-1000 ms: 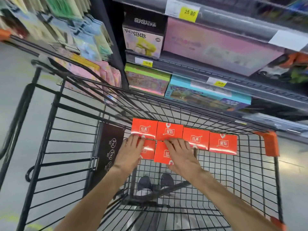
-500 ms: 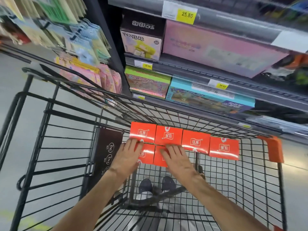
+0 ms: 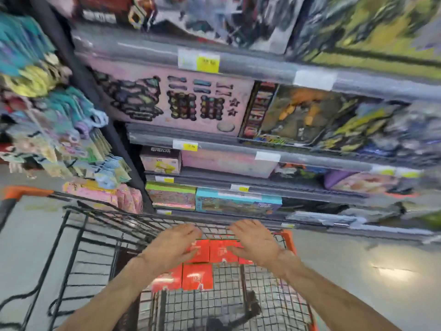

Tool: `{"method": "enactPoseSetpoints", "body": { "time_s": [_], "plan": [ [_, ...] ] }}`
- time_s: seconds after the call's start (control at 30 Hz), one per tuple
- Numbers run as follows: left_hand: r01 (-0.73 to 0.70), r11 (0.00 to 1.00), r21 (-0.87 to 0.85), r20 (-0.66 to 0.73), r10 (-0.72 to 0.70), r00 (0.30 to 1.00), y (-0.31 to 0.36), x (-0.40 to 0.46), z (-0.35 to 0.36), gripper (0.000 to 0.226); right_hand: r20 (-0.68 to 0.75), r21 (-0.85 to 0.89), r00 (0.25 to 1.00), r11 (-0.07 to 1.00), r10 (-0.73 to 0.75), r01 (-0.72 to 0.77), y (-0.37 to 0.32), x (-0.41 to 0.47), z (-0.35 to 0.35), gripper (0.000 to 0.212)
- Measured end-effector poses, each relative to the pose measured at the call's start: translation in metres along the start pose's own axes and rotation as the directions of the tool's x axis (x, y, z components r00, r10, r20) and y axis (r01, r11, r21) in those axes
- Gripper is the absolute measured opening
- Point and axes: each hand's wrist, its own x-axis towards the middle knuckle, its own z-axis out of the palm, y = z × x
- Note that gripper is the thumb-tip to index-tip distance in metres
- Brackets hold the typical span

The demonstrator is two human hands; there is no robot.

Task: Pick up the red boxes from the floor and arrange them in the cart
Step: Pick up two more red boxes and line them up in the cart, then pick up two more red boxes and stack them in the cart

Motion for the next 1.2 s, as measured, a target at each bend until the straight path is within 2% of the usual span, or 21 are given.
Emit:
{"method": "enactPoseSetpoints", "body": {
  "time_s": [0.13, 0.27, 0.57, 0.73, 0.87, 0.97, 1.2],
  "plan": [
    [-0.095, 0.995, 0.005, -0.093, 0.095, 0.991, 0.033, 0.04, -0.076, 0.053, -0.109, -0.002, 0.987, 0.993, 0.121, -0.122, 0.034, -0.053, -0.077, 0.078],
    [-0.22, 0.974, 0.049, -0.149, 0.225, 0.963, 0.089, 0.097, -0.154, 0.064, -0.193, 0.027, 0.941, 0.961, 0.276, -0.276, 0.072, -0.125, -0.145, 0.085],
    [-0.506, 0.84, 0.197, -0.205, 0.54, 0.816, 0.295, 0.21, -0.268, 0.08, -0.357, 0.134, 0.754, 0.829, 0.552, -0.543, 0.166, -0.349, -0.232, 0.085],
    [-0.64, 0.736, 0.222, -0.201, 0.676, 0.709, 0.442, 0.273, -0.286, 0.1, -0.412, 0.168, 0.627, 0.731, 0.662, -0.661, 0.225, -0.484, -0.236, 0.09],
    [-0.716, 0.671, 0.194, -0.199, 0.741, 0.641, 0.575, 0.327, -0.283, 0.087, -0.424, 0.202, 0.521, 0.638, 0.741, -0.743, 0.281, -0.596, -0.229, 0.093],
    [-0.758, 0.627, 0.181, -0.194, 0.778, 0.597, 0.674, 0.369, -0.279, 0.089, -0.422, 0.243, 0.424, 0.551, 0.801, -0.798, 0.318, -0.677, -0.224, 0.086],
    [-0.876, 0.432, 0.216, -0.163, 0.9, 0.404, 0.866, 0.431, -0.252, 0.085, -0.394, 0.306, 0.207, 0.34, 0.896, -0.889, 0.376, -0.837, -0.2, 0.078]
  ]
}}
